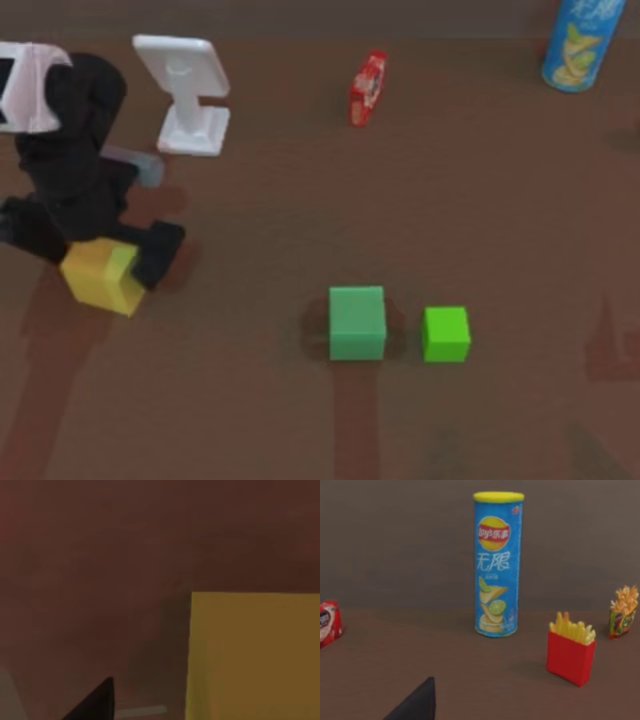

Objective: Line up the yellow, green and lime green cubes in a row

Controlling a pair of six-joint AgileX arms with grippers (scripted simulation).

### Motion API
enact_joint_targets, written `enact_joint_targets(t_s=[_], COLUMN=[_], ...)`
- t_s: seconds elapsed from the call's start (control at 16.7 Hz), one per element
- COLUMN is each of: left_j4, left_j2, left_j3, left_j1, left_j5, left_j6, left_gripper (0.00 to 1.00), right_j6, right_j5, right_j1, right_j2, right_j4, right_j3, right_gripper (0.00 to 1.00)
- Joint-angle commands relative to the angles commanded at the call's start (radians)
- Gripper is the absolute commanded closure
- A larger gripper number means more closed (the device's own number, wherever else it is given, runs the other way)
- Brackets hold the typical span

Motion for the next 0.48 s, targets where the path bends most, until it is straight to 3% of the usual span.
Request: enact_joint_targets(t_s=[0.36, 0.48], left_j4=[0.031, 0.031], left_j2=[0.012, 0.012], left_j3=[-0.021, -0.021], left_j1=[0.000, 0.000], left_j5=[0.000, 0.000], left_j6=[0.000, 0.000], left_gripper=[0.00, 0.15], right_j6=[0.000, 0.000], right_j5=[0.000, 0.000], right_j1=[0.000, 0.000], right_j2=[0.000, 0.000], right_j4=[0.000, 0.000], right_j3=[0.000, 0.000], right_gripper=[0.00, 0.00])
